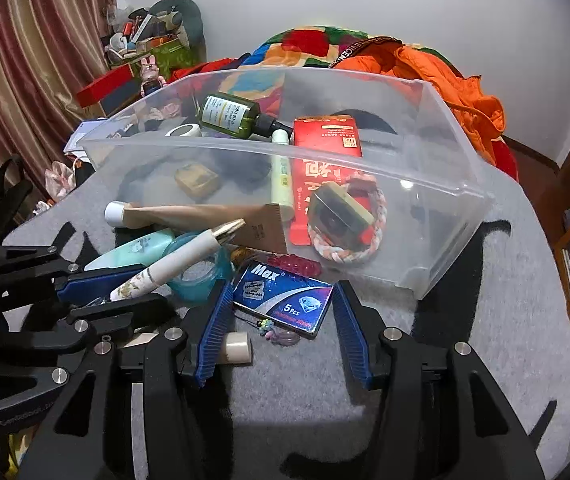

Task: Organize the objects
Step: 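Grasp the white pen with left tool while right tool grasps the blue Max card pack, then lower the pen and card pack into the clear box and open both tools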

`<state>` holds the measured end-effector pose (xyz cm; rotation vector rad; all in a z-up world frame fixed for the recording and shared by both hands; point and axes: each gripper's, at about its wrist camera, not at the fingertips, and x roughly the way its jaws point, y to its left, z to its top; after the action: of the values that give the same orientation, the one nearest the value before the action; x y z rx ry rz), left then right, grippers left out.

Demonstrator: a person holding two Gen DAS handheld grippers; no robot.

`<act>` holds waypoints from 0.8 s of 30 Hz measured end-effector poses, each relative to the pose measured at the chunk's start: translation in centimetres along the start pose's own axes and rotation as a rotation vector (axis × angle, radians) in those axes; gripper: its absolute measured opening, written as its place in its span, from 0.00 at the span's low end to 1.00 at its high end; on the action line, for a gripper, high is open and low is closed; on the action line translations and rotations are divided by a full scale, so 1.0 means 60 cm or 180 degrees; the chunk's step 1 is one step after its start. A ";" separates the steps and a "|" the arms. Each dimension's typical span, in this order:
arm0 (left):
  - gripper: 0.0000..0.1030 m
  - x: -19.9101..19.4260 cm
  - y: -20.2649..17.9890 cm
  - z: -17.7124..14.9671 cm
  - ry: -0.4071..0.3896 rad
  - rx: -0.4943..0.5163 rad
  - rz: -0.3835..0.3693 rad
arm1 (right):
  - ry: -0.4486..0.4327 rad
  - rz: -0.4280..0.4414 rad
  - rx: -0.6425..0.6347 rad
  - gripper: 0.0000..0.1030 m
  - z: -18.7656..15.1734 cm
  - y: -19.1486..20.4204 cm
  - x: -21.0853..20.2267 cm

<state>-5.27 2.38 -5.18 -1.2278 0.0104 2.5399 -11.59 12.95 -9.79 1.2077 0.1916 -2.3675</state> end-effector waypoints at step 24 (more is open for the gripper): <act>0.10 -0.087 0.003 0.010 -0.0434 -0.0088 0.0095 | -0.0484 0.0028 0.0287 0.46 -0.002 -0.043 -0.117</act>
<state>-2.76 0.80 -0.88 -1.0694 -0.0380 2.6526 -9.18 17.71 -4.54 1.0596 0.0300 -2.4708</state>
